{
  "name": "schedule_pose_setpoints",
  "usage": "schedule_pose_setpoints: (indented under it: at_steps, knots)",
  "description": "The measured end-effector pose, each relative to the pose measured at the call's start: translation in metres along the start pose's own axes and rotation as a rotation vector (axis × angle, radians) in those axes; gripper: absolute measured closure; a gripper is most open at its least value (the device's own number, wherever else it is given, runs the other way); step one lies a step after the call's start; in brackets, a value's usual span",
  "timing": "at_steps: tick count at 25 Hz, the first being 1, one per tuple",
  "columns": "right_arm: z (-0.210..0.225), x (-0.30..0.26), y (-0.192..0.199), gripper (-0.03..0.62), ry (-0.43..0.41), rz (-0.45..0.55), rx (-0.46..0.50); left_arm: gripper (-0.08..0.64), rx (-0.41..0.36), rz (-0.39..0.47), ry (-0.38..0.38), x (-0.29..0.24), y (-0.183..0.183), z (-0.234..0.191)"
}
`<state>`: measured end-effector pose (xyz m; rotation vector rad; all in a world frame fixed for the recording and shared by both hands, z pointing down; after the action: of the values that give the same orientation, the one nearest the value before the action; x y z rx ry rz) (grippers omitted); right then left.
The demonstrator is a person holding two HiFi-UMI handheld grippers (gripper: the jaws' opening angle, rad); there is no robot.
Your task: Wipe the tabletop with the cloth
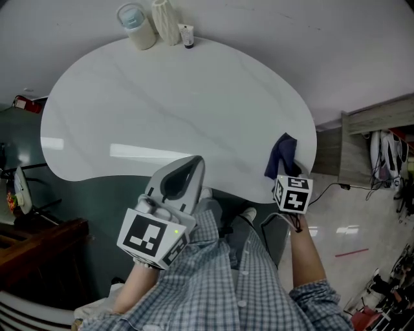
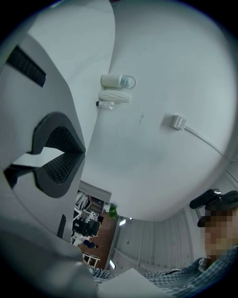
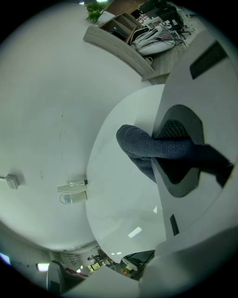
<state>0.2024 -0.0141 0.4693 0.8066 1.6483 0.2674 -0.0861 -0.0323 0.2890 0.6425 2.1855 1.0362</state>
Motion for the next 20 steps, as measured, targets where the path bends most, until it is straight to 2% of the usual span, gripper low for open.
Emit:
schedule_pose_setpoints:
  at_steps: [11, 20]
  knots:
    - [-0.061, -0.009, -0.041, 0.540, -0.086, 0.029, 0.073, 0.555, 0.018, 0.031, -0.040, 0.022, -0.012, -0.036]
    - [-0.112, -0.017, -0.076, 0.540, -0.179, 0.060, 0.181, 0.555, 0.045, 0.057, -0.080, 0.039, -0.015, -0.059]
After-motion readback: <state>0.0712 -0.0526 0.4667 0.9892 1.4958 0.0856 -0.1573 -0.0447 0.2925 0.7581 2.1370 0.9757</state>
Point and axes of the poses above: the fingertips, and each gripper's own axes: x backward along the fingers, z to its right, y out of its underside, the point moved 6 cm from there along x, backward along the fingers, and after that the axes turned 15 degrees about x, right-handed, at the moved point
